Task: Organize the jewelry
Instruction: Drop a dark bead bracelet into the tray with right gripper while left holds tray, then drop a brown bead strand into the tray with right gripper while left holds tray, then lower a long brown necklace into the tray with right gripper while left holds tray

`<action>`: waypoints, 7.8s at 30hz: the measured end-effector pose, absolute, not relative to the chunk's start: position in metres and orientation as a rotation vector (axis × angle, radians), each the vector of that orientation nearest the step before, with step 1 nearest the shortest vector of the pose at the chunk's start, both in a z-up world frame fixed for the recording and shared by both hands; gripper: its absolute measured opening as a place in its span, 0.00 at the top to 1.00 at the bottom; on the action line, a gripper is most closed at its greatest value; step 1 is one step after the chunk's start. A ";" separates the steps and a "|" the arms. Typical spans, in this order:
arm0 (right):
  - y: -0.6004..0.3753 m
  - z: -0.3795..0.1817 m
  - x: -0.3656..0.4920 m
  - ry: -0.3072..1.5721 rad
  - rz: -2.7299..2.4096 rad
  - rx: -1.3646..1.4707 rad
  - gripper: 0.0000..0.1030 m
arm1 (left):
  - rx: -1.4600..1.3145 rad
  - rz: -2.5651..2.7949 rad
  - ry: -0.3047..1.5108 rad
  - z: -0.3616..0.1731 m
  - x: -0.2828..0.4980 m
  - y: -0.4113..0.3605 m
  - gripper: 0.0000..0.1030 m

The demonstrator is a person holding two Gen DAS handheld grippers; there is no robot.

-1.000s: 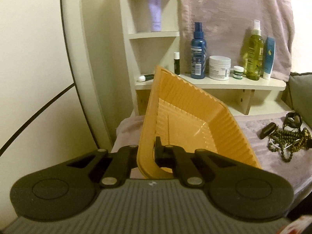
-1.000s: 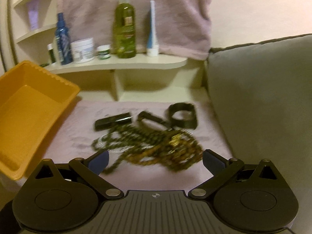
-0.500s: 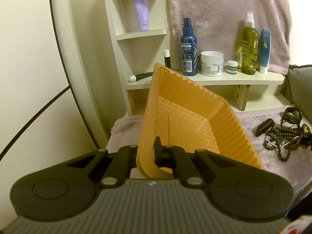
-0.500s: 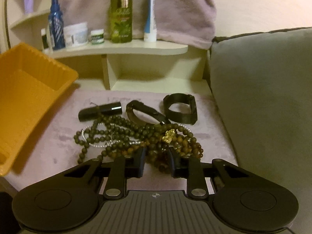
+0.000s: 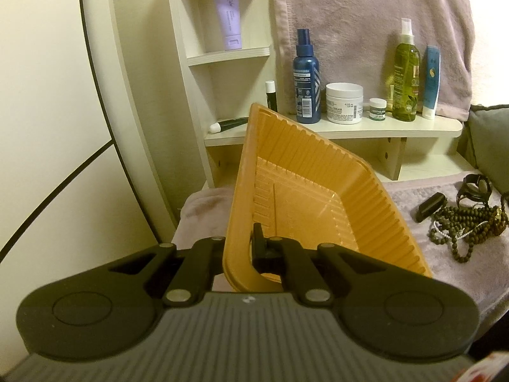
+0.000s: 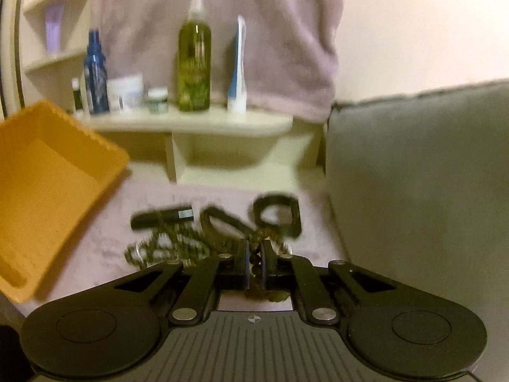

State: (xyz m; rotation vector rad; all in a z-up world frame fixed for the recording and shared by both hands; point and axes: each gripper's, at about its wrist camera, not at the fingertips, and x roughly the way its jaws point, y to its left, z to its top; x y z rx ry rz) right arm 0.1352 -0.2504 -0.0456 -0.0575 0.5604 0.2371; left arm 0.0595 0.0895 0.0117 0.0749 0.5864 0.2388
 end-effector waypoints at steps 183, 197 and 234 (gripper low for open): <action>-0.258 -0.075 0.156 0.685 0.190 0.326 0.94 | 0.057 0.248 0.601 0.005 0.060 0.094 0.96; -0.270 -0.007 0.121 0.474 0.225 0.217 0.94 | 0.051 0.242 0.592 0.005 0.059 0.095 0.96; -0.210 0.122 0.106 0.201 0.628 0.239 0.94 | 0.039 0.239 0.589 0.007 0.060 0.096 0.96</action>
